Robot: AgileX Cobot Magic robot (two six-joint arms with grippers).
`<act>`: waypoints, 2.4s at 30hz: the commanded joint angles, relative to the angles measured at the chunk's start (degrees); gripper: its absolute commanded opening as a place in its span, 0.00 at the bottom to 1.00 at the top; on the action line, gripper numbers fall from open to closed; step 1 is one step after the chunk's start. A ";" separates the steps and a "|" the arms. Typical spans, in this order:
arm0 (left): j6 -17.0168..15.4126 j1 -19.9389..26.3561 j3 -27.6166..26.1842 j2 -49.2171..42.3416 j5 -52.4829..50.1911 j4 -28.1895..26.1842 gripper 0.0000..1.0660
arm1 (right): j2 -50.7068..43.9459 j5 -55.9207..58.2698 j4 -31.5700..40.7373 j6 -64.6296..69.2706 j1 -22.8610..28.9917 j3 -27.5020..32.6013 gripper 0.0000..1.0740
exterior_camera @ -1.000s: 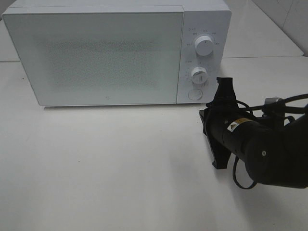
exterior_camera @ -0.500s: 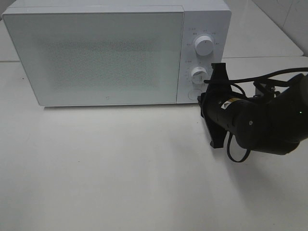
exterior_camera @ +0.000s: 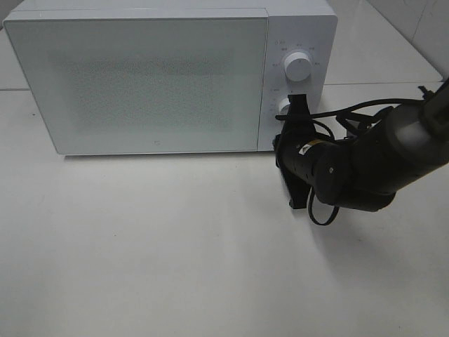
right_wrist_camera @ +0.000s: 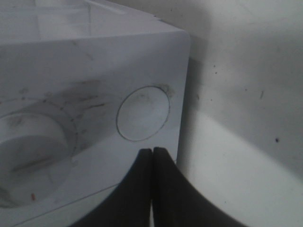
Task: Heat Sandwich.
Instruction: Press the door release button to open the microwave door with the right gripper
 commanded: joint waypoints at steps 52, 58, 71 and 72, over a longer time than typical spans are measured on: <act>-0.17 -0.06 0.17 -1.60 -0.74 -0.40 0.95 | 4.58 -20.11 -1.95 -0.52 -4.24 -9.63 0.01; -0.17 -0.06 0.17 -1.60 -0.74 -0.40 0.95 | 6.13 -22.75 -0.92 -0.92 -4.30 -11.52 0.00; -0.17 -0.06 0.17 -1.43 -0.74 -0.40 0.95 | 6.13 -20.51 0.17 -3.72 -4.30 -11.52 0.00; -0.17 -0.06 0.17 -1.43 -0.74 -0.40 0.95 | 6.13 -20.51 0.17 -3.72 -4.30 -11.52 0.00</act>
